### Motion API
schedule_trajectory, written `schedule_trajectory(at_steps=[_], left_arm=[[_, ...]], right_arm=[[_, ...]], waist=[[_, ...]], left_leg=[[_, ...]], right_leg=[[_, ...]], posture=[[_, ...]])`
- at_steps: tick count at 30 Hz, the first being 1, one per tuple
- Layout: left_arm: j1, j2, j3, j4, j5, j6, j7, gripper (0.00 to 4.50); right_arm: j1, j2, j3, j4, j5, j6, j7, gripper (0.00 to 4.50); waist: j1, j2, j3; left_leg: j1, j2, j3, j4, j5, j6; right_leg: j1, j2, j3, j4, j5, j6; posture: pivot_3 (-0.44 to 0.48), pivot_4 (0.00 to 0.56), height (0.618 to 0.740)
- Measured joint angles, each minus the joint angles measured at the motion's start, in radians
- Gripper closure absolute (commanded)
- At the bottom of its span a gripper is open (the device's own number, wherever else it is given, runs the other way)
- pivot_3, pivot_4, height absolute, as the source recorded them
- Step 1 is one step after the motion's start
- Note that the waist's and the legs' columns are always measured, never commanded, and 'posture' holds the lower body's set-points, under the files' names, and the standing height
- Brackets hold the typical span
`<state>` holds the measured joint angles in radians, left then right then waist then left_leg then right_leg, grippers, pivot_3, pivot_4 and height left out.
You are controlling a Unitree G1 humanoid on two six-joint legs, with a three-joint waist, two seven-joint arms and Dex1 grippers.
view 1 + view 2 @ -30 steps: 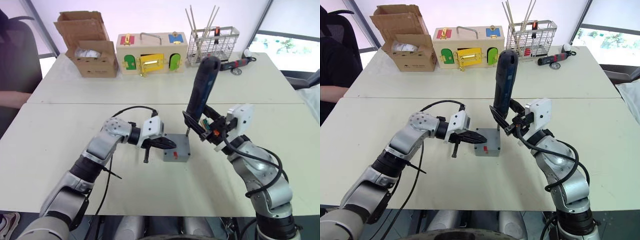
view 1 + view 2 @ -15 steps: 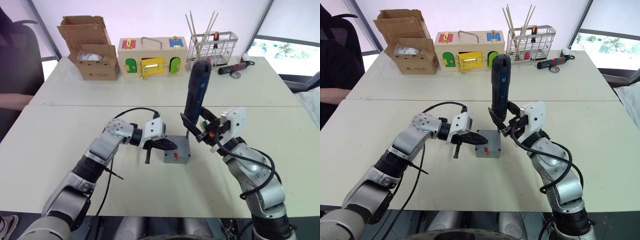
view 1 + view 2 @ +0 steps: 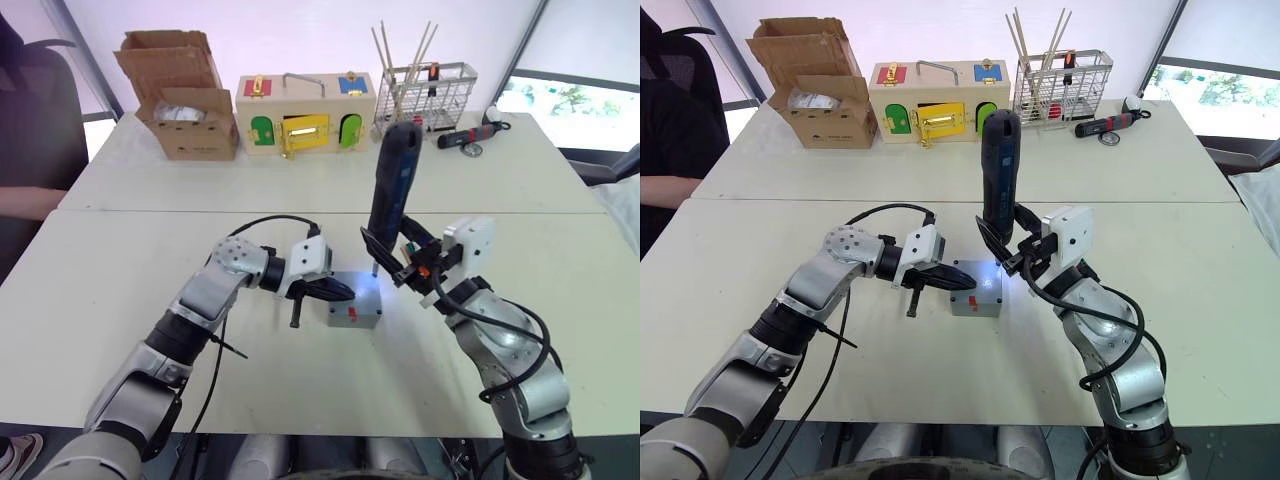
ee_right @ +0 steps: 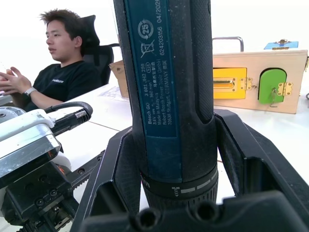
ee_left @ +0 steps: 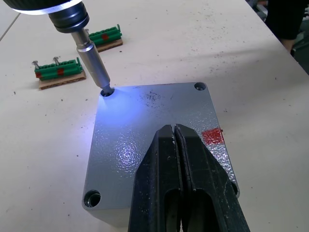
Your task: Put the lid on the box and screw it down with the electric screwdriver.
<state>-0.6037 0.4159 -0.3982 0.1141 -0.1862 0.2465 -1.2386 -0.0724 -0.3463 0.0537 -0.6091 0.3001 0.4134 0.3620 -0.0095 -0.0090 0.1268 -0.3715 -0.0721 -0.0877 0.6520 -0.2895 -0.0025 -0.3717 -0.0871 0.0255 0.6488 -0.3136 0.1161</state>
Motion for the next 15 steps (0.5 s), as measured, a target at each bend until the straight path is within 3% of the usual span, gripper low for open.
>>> schedule_trajectory(at_steps=[6,11,15], left_arm=[[0.016,-0.003,0.025,-0.021,-0.024,0.044,0.01,4.5],[0.041,0.023,0.091,-0.065,-0.099,0.156,0.021,4.5],[0.046,0.028,0.136,-0.09,-0.159,0.213,0.021,4.5]], right_arm=[[-0.028,-0.064,-0.044,-0.061,0.062,0.098,0.024,2.54],[-0.181,-0.178,-0.227,-0.082,0.309,0.333,0.037,2.54],[-0.302,-0.232,-0.354,-0.062,0.532,0.44,0.034,2.54]], waist=[[-0.001,0.001,0.001],[-0.001,0.007,0.017],[-0.003,0.007,0.018]], left_leg=[[-0.003,0.0,0.0,-0.001,0.0,0.0],[-0.007,0.0,0.0,-0.002,0.0,0.0],[-0.024,0.0,0.0,0.0,0.006,-0.009]], right_leg=[[0.0,-0.001,0.0,0.0,0.0,0.0],[-0.004,-0.001,0.0,0.0,0.0,0.0],[-0.022,-0.001,0.0,0.002,0.001,0.0]], posture=[[0.0,0.15,0.74],[0.0,0.15,0.74],[0.0,0.15,0.74]])
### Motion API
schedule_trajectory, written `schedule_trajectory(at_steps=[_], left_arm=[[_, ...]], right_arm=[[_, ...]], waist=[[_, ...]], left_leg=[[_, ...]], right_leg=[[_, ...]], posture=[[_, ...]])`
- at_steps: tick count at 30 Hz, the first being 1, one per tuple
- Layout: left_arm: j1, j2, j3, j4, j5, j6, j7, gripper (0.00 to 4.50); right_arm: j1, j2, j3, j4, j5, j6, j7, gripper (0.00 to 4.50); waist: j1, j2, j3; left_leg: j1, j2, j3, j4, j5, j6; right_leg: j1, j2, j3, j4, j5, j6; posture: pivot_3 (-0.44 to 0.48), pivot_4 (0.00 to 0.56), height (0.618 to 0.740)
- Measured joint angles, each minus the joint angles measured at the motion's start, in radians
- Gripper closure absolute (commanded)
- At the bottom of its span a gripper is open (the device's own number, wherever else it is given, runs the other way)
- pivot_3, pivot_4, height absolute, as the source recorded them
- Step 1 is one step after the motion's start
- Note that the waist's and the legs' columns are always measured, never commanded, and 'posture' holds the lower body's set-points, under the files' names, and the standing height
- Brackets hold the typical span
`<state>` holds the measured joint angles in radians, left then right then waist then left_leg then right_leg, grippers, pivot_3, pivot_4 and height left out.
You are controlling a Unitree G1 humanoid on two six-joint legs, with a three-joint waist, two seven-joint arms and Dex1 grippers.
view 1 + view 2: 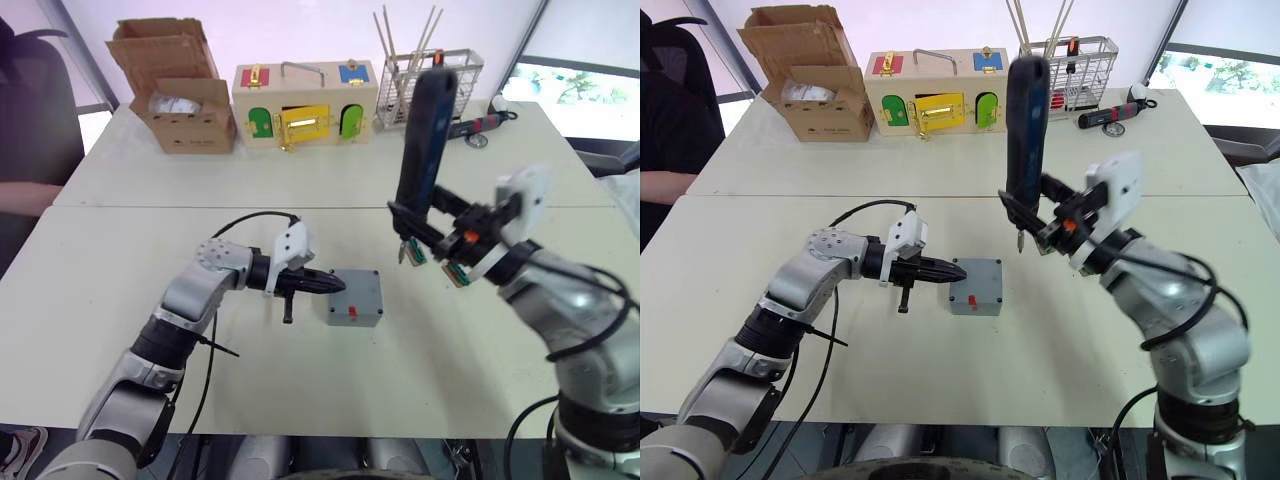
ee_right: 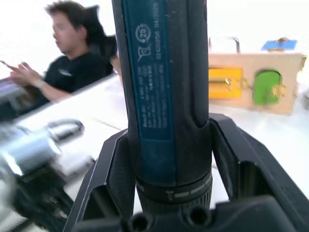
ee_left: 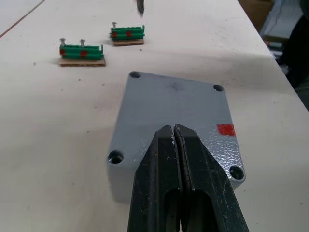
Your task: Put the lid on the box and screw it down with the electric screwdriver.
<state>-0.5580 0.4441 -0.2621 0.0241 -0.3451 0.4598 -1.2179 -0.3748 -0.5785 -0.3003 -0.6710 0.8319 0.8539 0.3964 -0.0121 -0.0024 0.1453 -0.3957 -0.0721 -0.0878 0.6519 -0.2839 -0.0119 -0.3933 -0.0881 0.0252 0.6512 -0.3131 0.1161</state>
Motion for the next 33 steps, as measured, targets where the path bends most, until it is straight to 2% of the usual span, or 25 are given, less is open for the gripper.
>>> schedule_trajectory(at_steps=[5,10,12,16,17,18,20,23,27,33], left_arm=[[-0.055,-0.003,0.092,-0.035,-0.093,0.074,0.026,4.5],[-0.076,-0.006,0.119,-0.067,-0.134,0.102,0.039,4.5],[-0.087,0.0,0.118,-0.073,-0.136,0.099,0.029,4.5],[-0.104,0.035,0.087,-0.108,-0.12,0.075,-0.001,4.5],[-0.108,0.042,0.07,-0.137,-0.118,0.069,-0.017,4.5],[-0.107,0.067,0.048,-0.178,-0.115,0.054,-0.042,4.5],[-0.104,0.099,0.04,-0.209,-0.107,0.033,-0.067,4.5],[-0.102,0.103,0.02,-0.242,-0.097,0.009,-0.075,4.5],[-0.07,0.083,-0.013,-0.279,-0.088,-0.008,-0.059,4.5],[-0.016,0.112,-0.034,-0.336,-0.078,-0.01,-0.03,4.5]], right_arm=[[-0.103,-0.031,-0.06,0.09,0.131,0.056,-0.042,2.54],[-0.166,-0.062,-0.068,0.181,0.251,0.144,-0.131,2.54],[-0.219,-0.177,-0.076,0.276,0.369,0.278,-0.189,2.54],[-0.277,-0.348,-0.1,0.438,0.474,0.452,-0.24,2.54],[-0.295,-0.44,-0.094,0.504,0.489,0.524,-0.217,2.54],[-0.301,-0.58,-0.077,0.586,0.491,0.626,-0.173,2.54],[-0.281,-0.72,-0.053,0.676,0.457,0.717,-0.121,2.54],[-0.194,-0.827,0.046,0.696,0.357,0.724,-0.007,2.54],[-0.16,-0.814,0.194,0.787,0.244,0.721,0.094,2.54],[-0.227,-0.714,0.362,0.966,0.063,0.702,0.182,2.54]], waist=[[0.001,-0.002,0.002],[0.0,-0.001,0.003],[0.002,0.0,0.005],[0.003,0.001,0.007],[0.007,0.004,0.008],[0.016,0.006,0.01],[0.02,0.006,0.01],[0.016,0.006,0.01],[0.005,0.007,0.011],[-0.002,0.01,0.012]], left_leg=[[-0.002,0.0,0.001,0.0,0.0,0.0],[-0.002,0.0,0.002,0.0,0.0,0.0],[-0.004,0.0,0.002,0.002,0.0,0.0],[-0.012,0.0,0.002,0.005,0.0,0.0],[-0.016,-0.001,0.002,0.008,0.0,0.001],[-0.017,-0.001,0.004,0.009,-0.002,0.003],[-0.017,-0.001,0.005,0.009,-0.002,0.005],[-0.016,-0.001,0.006,0.011,-0.005,0.008],[-0.014,-0.001,0.008,0.014,-0.006,0.012],[-0.014,0.0,0.008,0.013,-0.006,0.011]], right_leg=[[-0.001,-0.001,0.0,0.0,0.0,0.0],[-0.002,-0.001,0.0,0.0,0.0,0.0],[-0.002,-0.002,0.0,0.0,0.0,0.0],[-0.009,-0.002,-0.001,0.0,0.0,0.0],[-0.01,-0.002,-0.001,0.0,0.0,0.0],[-0.011,-0.003,-0.001,-0.001,0.0,0.0],[-0.01,-0.004,-0.001,-0.002,0.0,0.0],[-0.01,-0.004,0.0,-0.001,0.0,0.0],[-0.009,-0.003,0.0,0.003,0.001,0.0],[-0.012,-0.002,0.001,0.004,0.001,0.0]], posture=[[0.0,0.15,0.74],[0.0,0.15,0.74],[0.0,0.15,0.74],[0.0,0.15,0.74],[0.0,0.15,0.74],[0.0,0.15,0.74],[0.0,0.15,0.74],[0.0,0.15,0.74],[0.0,0.15,0.74],[0.0,0.15,0.74]])
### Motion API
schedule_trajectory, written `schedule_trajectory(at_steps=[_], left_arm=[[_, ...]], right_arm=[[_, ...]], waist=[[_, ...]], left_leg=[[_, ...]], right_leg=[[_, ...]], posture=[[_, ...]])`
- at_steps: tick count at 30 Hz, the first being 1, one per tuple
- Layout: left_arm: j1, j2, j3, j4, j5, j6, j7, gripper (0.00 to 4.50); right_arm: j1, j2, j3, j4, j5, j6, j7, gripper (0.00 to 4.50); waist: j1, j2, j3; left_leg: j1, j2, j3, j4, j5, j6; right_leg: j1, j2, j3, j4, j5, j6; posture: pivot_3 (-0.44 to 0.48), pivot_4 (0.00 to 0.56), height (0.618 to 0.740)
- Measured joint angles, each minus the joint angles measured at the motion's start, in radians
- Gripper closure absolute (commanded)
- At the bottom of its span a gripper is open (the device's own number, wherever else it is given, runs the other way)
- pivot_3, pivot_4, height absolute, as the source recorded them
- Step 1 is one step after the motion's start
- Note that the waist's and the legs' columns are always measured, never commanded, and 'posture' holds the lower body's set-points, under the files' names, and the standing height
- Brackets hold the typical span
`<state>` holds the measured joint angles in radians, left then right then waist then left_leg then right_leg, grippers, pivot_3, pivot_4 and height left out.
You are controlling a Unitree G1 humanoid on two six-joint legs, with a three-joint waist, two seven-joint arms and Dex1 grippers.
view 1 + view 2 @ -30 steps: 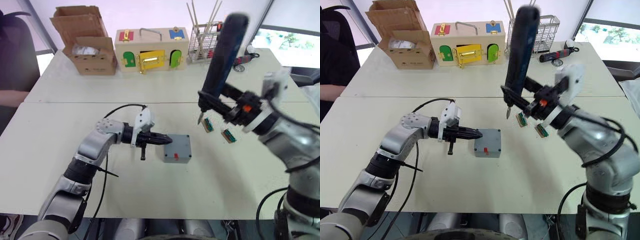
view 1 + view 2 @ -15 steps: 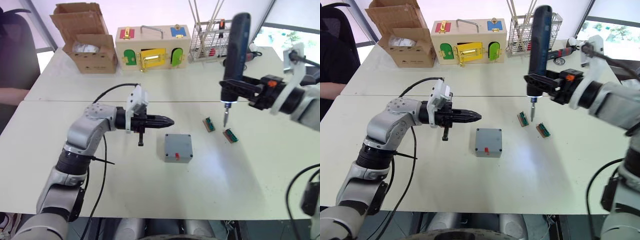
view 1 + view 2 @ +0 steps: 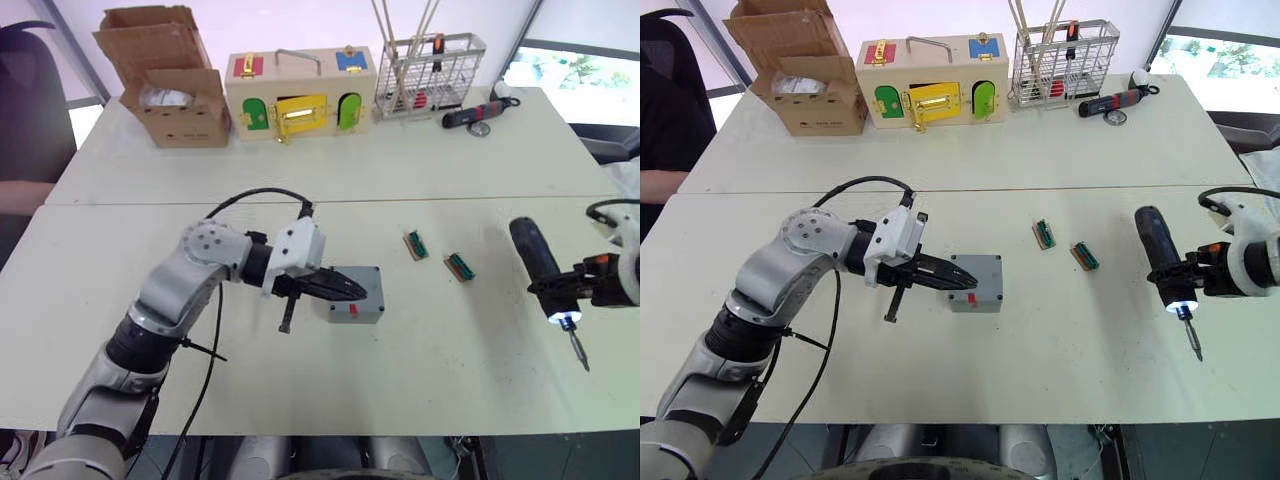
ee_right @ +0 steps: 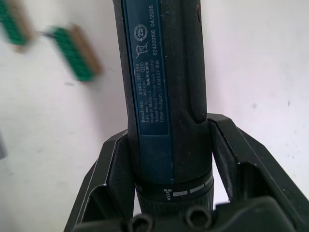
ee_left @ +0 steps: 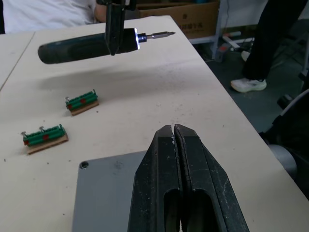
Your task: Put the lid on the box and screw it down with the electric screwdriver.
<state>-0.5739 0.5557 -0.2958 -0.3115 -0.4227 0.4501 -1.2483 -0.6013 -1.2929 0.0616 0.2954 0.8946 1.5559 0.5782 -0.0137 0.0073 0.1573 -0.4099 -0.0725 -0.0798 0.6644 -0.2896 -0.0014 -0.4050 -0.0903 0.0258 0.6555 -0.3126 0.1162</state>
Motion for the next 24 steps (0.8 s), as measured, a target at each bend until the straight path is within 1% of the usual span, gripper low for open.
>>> schedule_trajectory(at_steps=[1,5,9,10,11,15,16,20,24], left_arm=[[0.011,0.012,0.0,-0.014,0.0,0.0,0.006,4.5],[0.032,0.047,0.003,-0.037,0.0,0.005,0.026,4.5],[0.051,0.063,0.017,-0.066,-0.003,0.022,0.055,4.5],[0.058,0.068,0.017,-0.066,-0.003,0.027,0.058,4.5],[0.06,0.07,0.017,-0.066,-0.003,0.029,0.062,4.5],[0.061,0.062,0.017,-0.063,-0.003,0.036,0.082,4.5],[0.061,0.061,0.017,-0.063,-0.003,0.038,0.088,4.5],[0.062,0.063,0.017,-0.062,-0.004,0.046,0.094,4.5],[0.061,0.064,0.018,-0.04,-0.004,0.045,0.093,4.5]], right_arm=[[-0.009,0.013,0.021,0.025,-0.035,-0.018,0.012,2.54],[-0.055,0.04,0.1,0.111,-0.158,-0.087,0.075,2.54],[-0.076,0.061,0.124,0.145,-0.23,-0.13,0.136,2.54],[-0.076,0.064,0.127,0.146,-0.248,-0.138,0.154,1.54],[-0.075,0.064,0.13,0.146,-0.264,-0.152,0.173,1.4],[-0.074,0.069,0.139,0.146,-0.325,-0.211,0.219,0.3],[-0.074,0.072,0.139,0.146,-0.337,-0.221,0.228,0.09],[-0.067,0.087,0.132,0.147,-0.4,-0.278,0.224,0.04],[-0.087,0.123,0.104,0.196,-0.448,-0.33,0.217,0.04]], waist=[[0.001,0.0,0.0],[0.007,0.0,0.0],[0.005,0.0,0.0],[0.005,0.0,0.0],[0.005,0.0,0.0],[0.005,0.0,0.0],[0.005,0.0,0.0],[0.005,0.0,0.0],[0.003,0.0,0.0]], left_leg=[[0.0,0.0,0.0,0.0,0.002,-0.003],[0.0,0.0,0.0,0.001,0.002,-0.004],[0.0,-0.001,0.0,0.001,0.002,-0.004],[0.0,0.0,0.0,0.001,0.002,-0.004],[0.0,0.0,-0.001,0.001,0.002,-0.004],[0.0,0.0,-0.001,0.002,0.002,-0.004],[0.0,0.0,-0.001,0.002,0.003,-0.004],[0.0,0.0,-0.001,0.002,0.003,-0.005],[0.0,-0.001,0.0,0.002,0.003,-0.005]], right_leg=[[0.0,0.0,0.0,0.0,0.0,0.0],[0.0,0.0,0.0,0.0,0.0,0.0],[0.001,0.0,0.0,0.0,0.0,0.0],[0.0,0.0,0.0,0.0,0.0,0.0],[0.0,0.0,0.0,0.0,0.0,0.0],[0.001,0.001,0.0,0.0,0.0,0.0],[0.001,0.001,0.0,0.0,0.0,0.0],[0.001,0.001,0.0,0.001,0.0,0.0],[0.001,0.001,0.0,0.001,0.0,0.0]], posture=[[0.0,0.15,0.74],[0.0,0.15,0.74],[0.0,0.15,0.74],[0.0,0.15,0.74],[0.0,0.15,0.74],[0.0,0.15,0.74],[0.0,0.15,0.74],[0.0,0.15,0.74],[0.0,0.15,0.74]])
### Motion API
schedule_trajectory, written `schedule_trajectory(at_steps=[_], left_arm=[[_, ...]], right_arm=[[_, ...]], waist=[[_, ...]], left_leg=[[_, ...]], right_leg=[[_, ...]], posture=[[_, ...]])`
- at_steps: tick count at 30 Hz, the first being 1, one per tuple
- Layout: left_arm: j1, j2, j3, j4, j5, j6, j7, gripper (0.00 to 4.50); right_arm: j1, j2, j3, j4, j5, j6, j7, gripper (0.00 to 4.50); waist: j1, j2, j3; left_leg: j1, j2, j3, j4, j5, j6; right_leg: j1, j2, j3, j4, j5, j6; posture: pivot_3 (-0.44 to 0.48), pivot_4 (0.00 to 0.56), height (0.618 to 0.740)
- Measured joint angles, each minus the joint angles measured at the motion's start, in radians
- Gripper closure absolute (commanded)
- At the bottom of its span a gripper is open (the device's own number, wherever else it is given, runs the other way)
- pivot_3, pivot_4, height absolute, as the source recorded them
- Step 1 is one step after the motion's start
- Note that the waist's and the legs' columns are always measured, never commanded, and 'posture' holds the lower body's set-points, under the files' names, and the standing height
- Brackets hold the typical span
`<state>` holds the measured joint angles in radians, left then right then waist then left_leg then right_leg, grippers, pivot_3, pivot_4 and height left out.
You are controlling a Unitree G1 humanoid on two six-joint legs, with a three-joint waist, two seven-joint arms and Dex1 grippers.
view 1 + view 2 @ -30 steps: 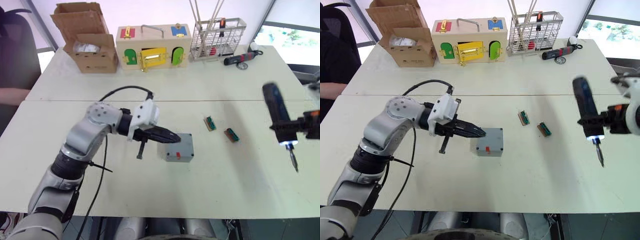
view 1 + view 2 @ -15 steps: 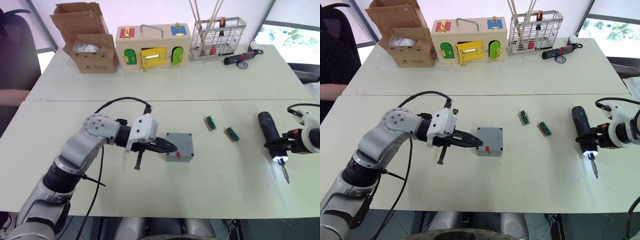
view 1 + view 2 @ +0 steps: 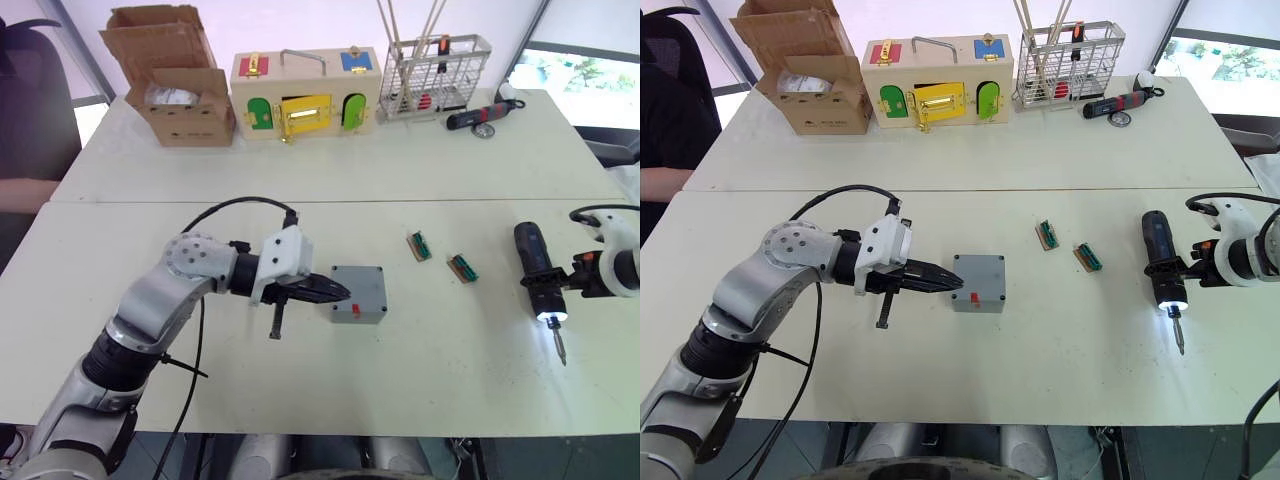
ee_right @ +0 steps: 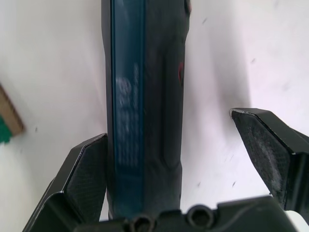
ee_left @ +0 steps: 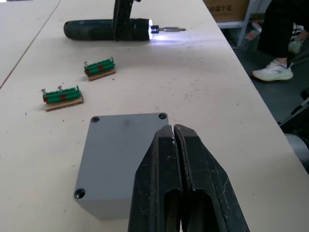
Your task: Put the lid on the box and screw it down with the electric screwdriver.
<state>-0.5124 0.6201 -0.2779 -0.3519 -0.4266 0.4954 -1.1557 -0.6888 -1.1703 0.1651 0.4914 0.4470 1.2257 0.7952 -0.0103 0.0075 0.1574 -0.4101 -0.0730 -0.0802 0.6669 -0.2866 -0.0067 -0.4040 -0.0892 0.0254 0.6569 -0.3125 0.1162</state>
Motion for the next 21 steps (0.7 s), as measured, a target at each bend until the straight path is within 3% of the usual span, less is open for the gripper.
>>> schedule_trajectory(at_steps=[6,9,11,14,19,21], left_arm=[[-0.013,0.01,0.029,0.058,0.021,-0.01,0.023,4.5],[-0.036,0.023,0.066,0.102,0.023,-0.007,0.039,4.5],[-0.029,0.055,0.081,0.118,0.032,-0.007,0.044,4.5],[0.038,0.109,0.087,0.124,0.064,-0.011,0.042,4.5],[0.097,0.096,0.062,0.126,0.091,-0.01,0.058,4.5],[0.117,0.083,0.047,0.126,0.109,-0.013,0.07,4.5]], right_arm=[[-0.086,0.021,-0.085,0.017,-0.046,-0.187,0.024,0.04],[-0.073,0.008,-0.167,-0.108,-0.041,-0.304,0.088,0.04],[0.024,0.003,-0.239,-0.271,0.005,-0.345,0.146,0.04],[0.278,0.018,-0.338,-0.593,0.108,-0.337,0.217,0.04],[0.574,0.079,-0.299,-0.935,0.11,-0.378,0.193,0.04],[0.611,0.123,-0.271,-0.999,0.107,-0.382,0.159,0.04]], waist=[[-0.001,0.0,0.0],[0.0,0.0,0.0],[0.001,0.0,0.0],[0.002,-0.001,0.0],[0.021,-0.001,0.0],[0.023,-0.001,0.0]], left_leg=[[0.0,0.0,0.001,0.0,0.0,0.0],[0.0,0.0,0.0,-0.001,0.0,-0.001],[0.0,0.0,-0.002,-0.001,0.0,-0.001],[0.0,0.0,-0.002,-0.001,0.0,-0.001],[0.001,-0.001,-0.002,0.002,-0.002,0.003],[0.002,-0.001,-0.002,0.002,-0.002,0.003]], right_leg=[[-0.003,0.001,0.0,0.003,0.0,0.0],[-0.003,0.001,-0.001,0.004,0.0,0.0],[-0.003,0.001,-0.001,0.005,0.0,0.0],[-0.003,0.0,-0.001,0.007,0.0,0.0],[-0.001,-0.002,-0.001,0.007,0.0,0.0],[0.0,-0.002,-0.001,0.008,0.0,0.0]], posture=[[0.0,0.15,0.74],[0.0,0.15,0.74],[0.0,0.15,0.74],[0.0,0.15,0.74],[0.0,0.15,0.74],[0.0,0.15,0.74]])
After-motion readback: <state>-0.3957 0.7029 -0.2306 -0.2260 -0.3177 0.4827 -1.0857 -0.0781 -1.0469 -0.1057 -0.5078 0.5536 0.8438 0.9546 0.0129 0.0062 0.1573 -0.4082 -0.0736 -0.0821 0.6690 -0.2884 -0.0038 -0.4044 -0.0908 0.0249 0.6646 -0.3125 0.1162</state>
